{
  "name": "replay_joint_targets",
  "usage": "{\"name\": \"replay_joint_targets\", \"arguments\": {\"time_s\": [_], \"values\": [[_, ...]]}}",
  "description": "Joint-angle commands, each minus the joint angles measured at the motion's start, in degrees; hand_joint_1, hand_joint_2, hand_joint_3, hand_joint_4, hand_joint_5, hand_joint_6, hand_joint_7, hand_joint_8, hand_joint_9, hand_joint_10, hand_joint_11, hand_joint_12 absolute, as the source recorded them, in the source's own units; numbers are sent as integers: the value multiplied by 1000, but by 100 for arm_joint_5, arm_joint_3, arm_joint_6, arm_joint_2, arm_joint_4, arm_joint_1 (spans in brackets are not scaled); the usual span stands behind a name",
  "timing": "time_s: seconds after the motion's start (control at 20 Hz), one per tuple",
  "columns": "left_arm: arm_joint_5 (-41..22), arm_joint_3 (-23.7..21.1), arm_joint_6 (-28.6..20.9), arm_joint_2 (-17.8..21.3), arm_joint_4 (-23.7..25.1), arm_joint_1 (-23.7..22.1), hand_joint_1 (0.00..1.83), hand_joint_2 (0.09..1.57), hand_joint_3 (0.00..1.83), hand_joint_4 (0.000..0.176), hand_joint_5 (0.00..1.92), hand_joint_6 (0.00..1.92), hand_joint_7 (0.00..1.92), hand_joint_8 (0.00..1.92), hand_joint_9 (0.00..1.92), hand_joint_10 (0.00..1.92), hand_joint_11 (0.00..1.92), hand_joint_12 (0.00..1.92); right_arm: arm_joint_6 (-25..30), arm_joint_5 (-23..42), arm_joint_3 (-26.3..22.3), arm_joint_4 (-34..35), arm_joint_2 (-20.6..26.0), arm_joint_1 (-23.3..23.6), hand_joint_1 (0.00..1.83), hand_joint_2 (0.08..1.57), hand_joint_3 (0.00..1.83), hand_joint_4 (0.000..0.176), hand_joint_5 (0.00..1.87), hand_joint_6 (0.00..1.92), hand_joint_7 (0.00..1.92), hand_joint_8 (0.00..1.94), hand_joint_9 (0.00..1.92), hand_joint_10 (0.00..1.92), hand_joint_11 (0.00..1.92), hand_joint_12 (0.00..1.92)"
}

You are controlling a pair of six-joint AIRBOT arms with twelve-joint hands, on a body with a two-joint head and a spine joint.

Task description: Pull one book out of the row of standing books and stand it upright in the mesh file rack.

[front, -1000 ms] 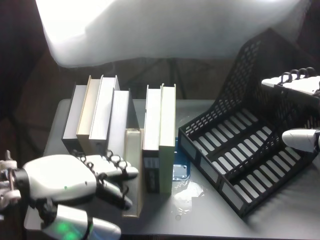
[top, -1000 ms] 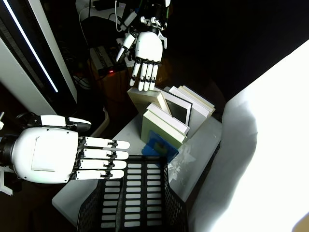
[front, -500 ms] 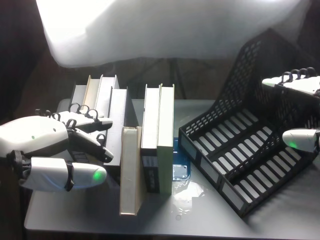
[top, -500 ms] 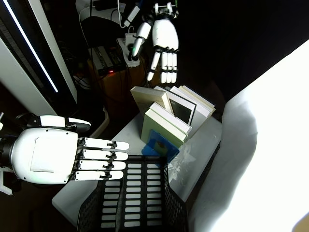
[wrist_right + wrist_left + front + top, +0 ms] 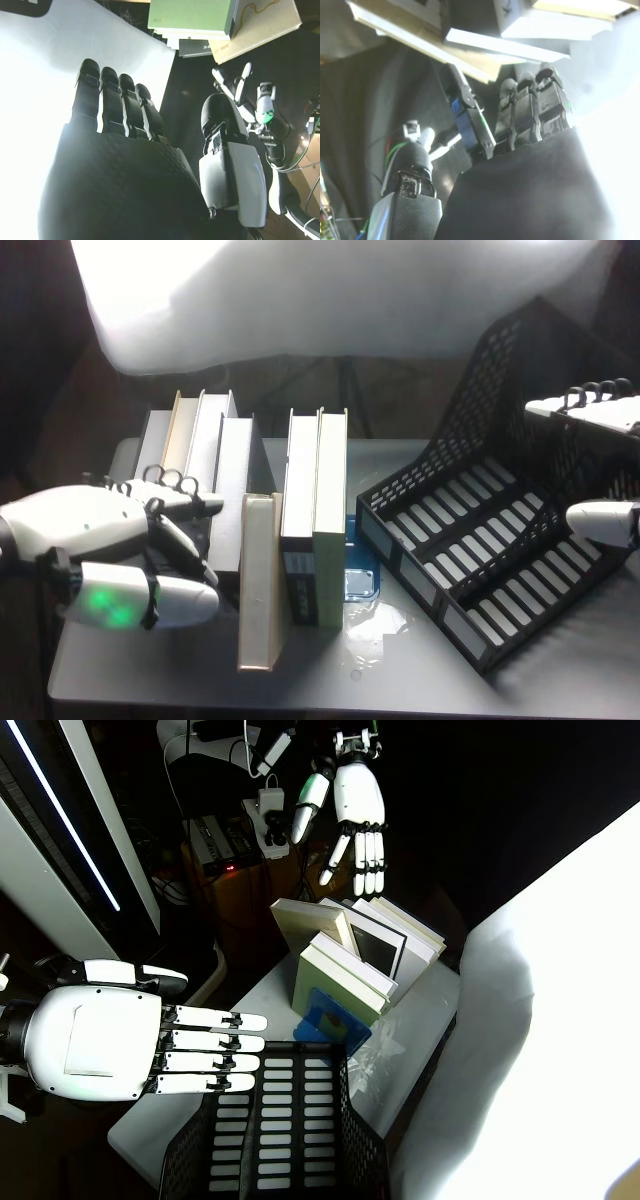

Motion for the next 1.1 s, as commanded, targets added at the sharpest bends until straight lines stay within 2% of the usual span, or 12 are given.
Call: {"name": "replay_joint_targets", "arguments": {"time_s": [0.0, 0.2, 0.35, 0.5, 0.65, 0.7, 1.05], "values": [[-484, 22, -19, -9, -96, -40, 109, 1217, 0, 0, 838, 8, 53, 0, 0, 0, 0, 0, 35, 662, 22, 98, 21, 13, 350, 1317, 1, 0, 0, 0, 0, 0, 0, 0, 0, 0], [-376, 27, -19, -125, 14, 33, 179, 1215, 0, 0, 802, 2, 85, 6, 0, 0, 0, 0, 35, 669, 19, 121, 15, -4, 324, 1318, 1, 0, 0, 0, 0, 0, 0, 0, 0, 0], [-172, 157, -19, -292, 8, 7, 117, 1247, 9, 0, 643, 0, 13, 0, 0, 0, 0, 0, 35, 699, 16, 156, 12, -37, 303, 1316, 0, 0, 0, 0, 0, 0, 0, 0, 7, 3], [-106, 255, -19, -399, -319, -23, 56, 1259, 9, 0, 489, 0, 0, 0, 0, 0, 0, 0, 35, 708, 12, 169, 12, -48, 341, 1319, 1, 0, 0, 0, 0, 0, 0, 0, 7, 3], [-105, 365, -19, -458, -677, -95, 33, 1257, 3, 0, 451, 1, 0, 0, 0, 0, 0, 0, 35, 715, 11, 190, 12, -61, 319, 1317, 0, 0, 0, 0, 0, 0, 0, 0, 1, 2], [-121, 405, -19, -480, -745, -138, 11, 1262, 4, 0, 439, 1, 0, 0, 0, 0, 0, 0, -205, 720, 10, 198, 12, -68, 320, 1320, 1, 0, 0, 0, 0, 0, 0, 0, 2, 3], [10, 607, -19, -659, -938, -304, 20, 1271, 5, 0, 407, 0, 0, 0, 0, 0, 0, 0, -205, 743, 9, 209, 12, -74, 321, 1320, 1, 0, 0, 0, 0, 0, 0, 0, 1, 4]]}}
